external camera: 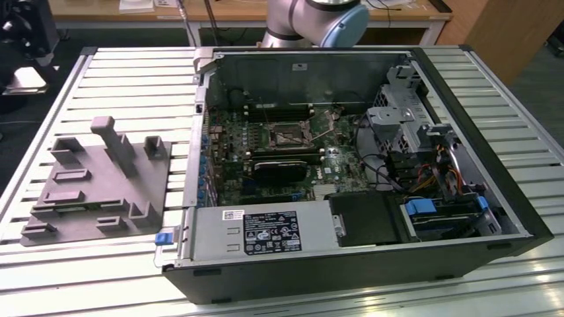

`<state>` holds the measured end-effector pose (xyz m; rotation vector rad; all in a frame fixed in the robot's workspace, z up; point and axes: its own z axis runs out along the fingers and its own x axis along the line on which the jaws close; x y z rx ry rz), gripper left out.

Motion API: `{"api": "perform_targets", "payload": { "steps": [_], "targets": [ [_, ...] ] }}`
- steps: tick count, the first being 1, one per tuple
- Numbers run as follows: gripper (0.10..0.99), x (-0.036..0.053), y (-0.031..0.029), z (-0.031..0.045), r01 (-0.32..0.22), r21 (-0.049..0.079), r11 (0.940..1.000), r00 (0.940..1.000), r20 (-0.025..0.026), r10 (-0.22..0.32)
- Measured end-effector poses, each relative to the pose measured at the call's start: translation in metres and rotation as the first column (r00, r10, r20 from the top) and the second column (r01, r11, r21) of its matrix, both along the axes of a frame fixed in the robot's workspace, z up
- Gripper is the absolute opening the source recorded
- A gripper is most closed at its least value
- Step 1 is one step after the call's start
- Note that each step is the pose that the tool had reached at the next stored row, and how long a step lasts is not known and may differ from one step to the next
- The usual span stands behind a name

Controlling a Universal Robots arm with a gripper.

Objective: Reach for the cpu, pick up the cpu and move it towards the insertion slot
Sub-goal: 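Pick up the cpu and move it towards the insertion slot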

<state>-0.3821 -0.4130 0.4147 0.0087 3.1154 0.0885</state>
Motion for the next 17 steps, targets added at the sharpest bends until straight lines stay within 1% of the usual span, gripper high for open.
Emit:
{"api": "perform_targets", "payload": {
  "steps": [7,11,17],
  "targets": [
    [0.533,0.0293,0.0,-0.0001,0.0,0.0,1.0,1.0,-0.0021,0.0],
    [0.533,0.0477,0.0,0.0,0.0,0.0,1.0,1.0,-0.0037,0.0],
    [0.533,0.0751,0.0,-0.0001,0.0,0.0,1.0,1.0,-0.0047,0.0]
  ]
}}
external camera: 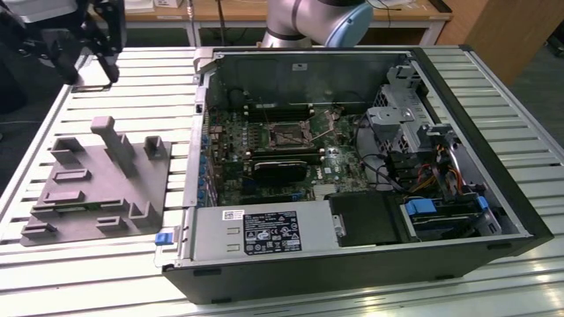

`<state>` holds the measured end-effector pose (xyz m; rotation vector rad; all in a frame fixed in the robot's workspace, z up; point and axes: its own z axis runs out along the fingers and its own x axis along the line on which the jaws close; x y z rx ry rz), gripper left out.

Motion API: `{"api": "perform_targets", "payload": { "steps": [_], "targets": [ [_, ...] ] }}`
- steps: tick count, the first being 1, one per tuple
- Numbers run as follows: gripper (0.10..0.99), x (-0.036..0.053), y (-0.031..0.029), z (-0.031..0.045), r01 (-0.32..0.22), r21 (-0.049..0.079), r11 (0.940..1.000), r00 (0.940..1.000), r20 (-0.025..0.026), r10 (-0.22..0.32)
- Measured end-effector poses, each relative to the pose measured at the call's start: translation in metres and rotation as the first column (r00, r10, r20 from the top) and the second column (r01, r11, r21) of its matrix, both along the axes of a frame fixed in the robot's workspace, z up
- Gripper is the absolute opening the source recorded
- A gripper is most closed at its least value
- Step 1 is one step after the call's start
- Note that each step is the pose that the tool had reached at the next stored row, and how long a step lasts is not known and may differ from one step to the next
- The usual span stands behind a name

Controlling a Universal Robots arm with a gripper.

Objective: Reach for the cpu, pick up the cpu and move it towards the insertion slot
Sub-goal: 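Pick up the cpu and move it towards the insertion slot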

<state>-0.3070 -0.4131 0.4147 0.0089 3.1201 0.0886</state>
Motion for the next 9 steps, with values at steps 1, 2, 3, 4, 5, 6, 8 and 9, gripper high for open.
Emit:
{"api": "perform_targets", "payload": {
  "steps": [1,2,3,4,5,6,8,9],
  "targets": [
    [0.533,0.0045,0.0,0.0,0.0,0.0,1.0,1.0,-0.0002,0.0],
    [0.533,0.009,0.0001,-0.0001,0.0,0.0,1.0,1.0,-0.0002,0.0],
    [0.533,0.0135,0.0,-0.0002,0.0,0.0,1.0,1.0,-0.0003,0.0],
    [0.533,0.018,0.0,-0.0002,0.0,0.0,1.0,1.0,-0.0005,0.0],
    [0.533,0.0225,0.0,-0.0003,0.0,0.0,1.0,1.0,-0.0007,0.0],
    [0.533,0.027,0.0,-0.0004,0.0,0.0,1.0,1.0,-0.001,0.0],
    [0.533,0.0362,0.0,-0.0008,0.0,0.0,1.0,1.0,-0.0013,0.0],
    [0.533,0.0407,0.0,-0.0011,0.0,0.0,1.0,1.0,-0.0015,0.0]
  ]
}}
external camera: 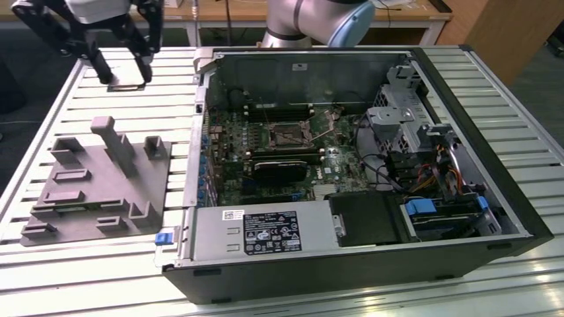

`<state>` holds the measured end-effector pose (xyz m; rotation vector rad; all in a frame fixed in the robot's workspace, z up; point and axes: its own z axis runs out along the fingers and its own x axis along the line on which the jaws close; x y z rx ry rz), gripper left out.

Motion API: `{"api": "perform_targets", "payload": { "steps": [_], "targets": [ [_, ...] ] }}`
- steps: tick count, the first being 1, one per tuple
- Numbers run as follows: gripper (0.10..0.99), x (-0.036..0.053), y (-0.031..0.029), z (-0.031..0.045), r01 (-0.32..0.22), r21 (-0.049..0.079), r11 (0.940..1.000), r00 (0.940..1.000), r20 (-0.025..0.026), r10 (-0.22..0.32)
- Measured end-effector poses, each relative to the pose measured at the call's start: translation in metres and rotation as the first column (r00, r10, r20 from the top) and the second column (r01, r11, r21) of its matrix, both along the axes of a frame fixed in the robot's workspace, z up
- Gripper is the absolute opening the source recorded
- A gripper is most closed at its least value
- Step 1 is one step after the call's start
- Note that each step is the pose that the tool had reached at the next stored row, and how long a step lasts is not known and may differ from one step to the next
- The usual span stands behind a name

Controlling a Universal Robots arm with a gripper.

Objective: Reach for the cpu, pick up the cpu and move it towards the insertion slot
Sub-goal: 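Pick up the cpu and move it towards the insertion slot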

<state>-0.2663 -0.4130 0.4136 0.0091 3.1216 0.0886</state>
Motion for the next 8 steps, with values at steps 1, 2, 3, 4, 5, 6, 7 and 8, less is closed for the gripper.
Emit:
{"api": "perform_targets", "payload": {
  "steps": [1,2,3,4,5,6,7,8],
  "targets": [
    [0.533,0.0047,0.0,-0.0004,0.0,0.0,1.0,1.0,-0.0002,0.0],
    [0.533,0.0092,0.0,-0.001,0.0,0.0,1.0,1.0,-0.0004,0.0],
    [0.533,0.0136,0.0,-0.0018,0.0,0.0,1.0,1.0,-0.0005,0.0],
    [0.533,0.0181,0.0,-0.0025,0.0,0.0,1.0,1.0,-0.0007,0.0],
    [0.533,0.0226,0.0,-0.0032,0.0,0.0,1.0,1.0,-0.0011,0.0],
    [0.533,0.0274,0.0001,-0.004,0.0,0.0,1.0,1.0,-0.0013,0.0],
    [0.533,0.0319,0.0002,-0.0047,0.0,0.0,1.0,1.0,-0.0015,0.0],
    [0.533,0.0364,0.0003,-0.0054,0.0,0.0,1.0,1.0,-0.0015,0.0]
  ]
}}
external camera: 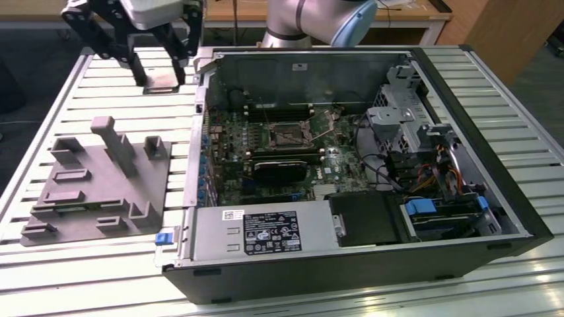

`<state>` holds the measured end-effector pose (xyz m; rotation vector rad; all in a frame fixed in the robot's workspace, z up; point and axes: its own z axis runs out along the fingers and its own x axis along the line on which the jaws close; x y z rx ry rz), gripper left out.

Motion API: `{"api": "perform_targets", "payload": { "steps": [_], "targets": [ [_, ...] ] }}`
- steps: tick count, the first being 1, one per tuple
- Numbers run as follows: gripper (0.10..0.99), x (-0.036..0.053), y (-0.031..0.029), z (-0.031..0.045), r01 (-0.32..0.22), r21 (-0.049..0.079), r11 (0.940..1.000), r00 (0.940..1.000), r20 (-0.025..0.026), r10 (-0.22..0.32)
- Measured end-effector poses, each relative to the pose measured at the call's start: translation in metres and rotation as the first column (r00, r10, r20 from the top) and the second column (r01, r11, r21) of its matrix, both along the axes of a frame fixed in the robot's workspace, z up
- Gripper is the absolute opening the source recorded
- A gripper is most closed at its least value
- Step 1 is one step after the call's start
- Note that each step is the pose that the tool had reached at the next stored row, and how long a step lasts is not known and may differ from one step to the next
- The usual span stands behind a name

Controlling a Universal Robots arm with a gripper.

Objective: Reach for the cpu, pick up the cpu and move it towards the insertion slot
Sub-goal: 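Pick up the cpu and move it towards the insertion slot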

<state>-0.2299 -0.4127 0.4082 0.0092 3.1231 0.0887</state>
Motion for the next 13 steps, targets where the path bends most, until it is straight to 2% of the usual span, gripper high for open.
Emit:
{"api": "perform_targets", "payload": {
  "steps": [13],
  "targets": [
    [0.533,0.0591,0.001,-0.0058,0.0,0.0,1.0,1.0,-0.0008,0.0]
  ]
}}
